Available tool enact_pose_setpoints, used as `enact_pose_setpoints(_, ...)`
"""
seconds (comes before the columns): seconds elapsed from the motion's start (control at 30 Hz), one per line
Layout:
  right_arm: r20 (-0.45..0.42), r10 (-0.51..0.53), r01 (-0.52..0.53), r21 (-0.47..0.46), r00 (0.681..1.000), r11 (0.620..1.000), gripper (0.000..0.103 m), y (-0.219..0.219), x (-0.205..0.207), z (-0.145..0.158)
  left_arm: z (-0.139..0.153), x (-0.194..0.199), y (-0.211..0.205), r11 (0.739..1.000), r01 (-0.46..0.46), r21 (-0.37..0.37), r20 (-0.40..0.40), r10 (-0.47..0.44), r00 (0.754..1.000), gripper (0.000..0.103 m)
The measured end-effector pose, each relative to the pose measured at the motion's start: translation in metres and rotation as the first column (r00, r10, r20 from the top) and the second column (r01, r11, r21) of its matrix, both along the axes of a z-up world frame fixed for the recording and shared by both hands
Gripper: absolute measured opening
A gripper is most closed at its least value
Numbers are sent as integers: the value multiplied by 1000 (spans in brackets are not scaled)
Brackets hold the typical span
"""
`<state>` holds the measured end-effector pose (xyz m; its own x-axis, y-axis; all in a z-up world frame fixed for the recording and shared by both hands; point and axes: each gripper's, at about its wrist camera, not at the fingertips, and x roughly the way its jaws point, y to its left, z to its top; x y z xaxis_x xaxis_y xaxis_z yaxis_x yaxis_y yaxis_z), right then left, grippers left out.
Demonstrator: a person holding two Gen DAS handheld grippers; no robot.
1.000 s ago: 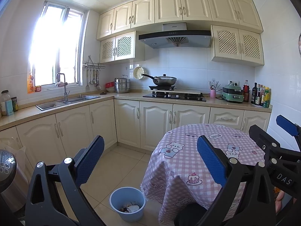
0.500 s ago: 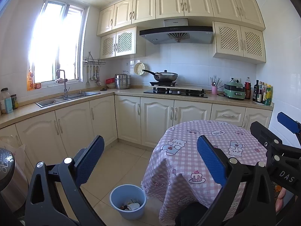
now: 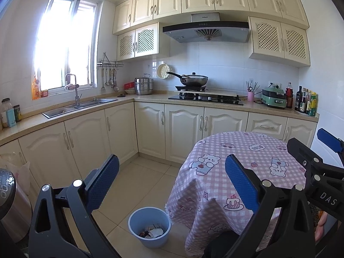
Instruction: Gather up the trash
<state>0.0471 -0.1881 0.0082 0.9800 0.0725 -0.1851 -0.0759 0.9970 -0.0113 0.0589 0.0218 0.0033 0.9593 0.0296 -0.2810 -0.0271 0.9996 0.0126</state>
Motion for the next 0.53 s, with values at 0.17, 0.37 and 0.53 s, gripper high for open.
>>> enact_pose_setpoints(0.17, -13, 10, -10, 11, 1000, 1000, 94, -6, 15, -4, -1, 10, -4, 1000, -8, 5, -12, 8, 1000, 96)
enact_pose_setpoints(0.37, -41, -6, 7, 24, 999, 1000, 94, -20, 41, -11, -3, 28, -10, 1000, 6, 12, -29, -6, 1000, 96)
enact_pose_setpoints(0.53, -99, -50, 50, -1, 994, 999, 94, -41, 78, -26, -15, 54, -13, 1000, 5, 15, -69, -4, 998, 96)
